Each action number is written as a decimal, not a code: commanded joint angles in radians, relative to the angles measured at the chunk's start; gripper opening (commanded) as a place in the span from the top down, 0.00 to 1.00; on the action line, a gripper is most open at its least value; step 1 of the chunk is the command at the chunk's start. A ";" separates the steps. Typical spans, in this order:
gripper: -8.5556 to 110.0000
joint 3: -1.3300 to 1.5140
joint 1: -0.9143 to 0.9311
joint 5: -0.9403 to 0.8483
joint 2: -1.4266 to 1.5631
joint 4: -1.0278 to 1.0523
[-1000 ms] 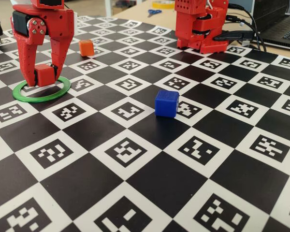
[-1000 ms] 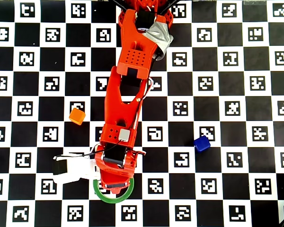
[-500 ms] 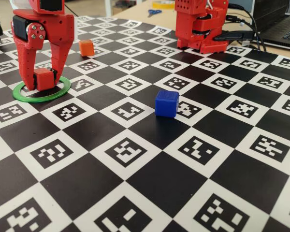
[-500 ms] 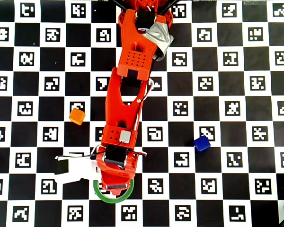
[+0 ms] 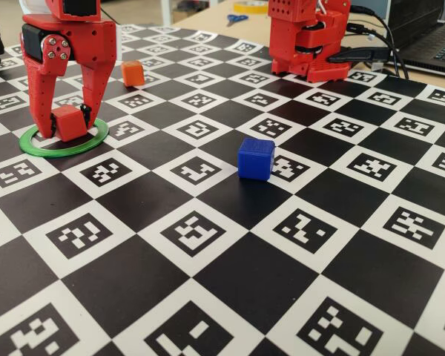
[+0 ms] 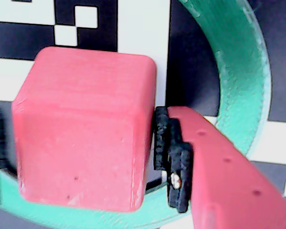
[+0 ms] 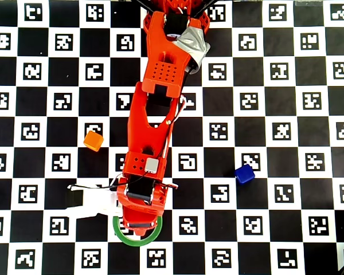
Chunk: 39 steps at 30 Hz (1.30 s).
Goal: Grab the red cube then put it in the green circle then put the blue cube on top and finally the orange cube on top
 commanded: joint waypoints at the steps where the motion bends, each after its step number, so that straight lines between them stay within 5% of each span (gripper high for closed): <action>1: 0.64 -0.097 -0.005 0.003 0.051 0.008; 19: 0.62 -0.074 -0.018 0.020 0.178 0.103; 39: 0.62 0.637 -0.193 0.153 0.842 0.072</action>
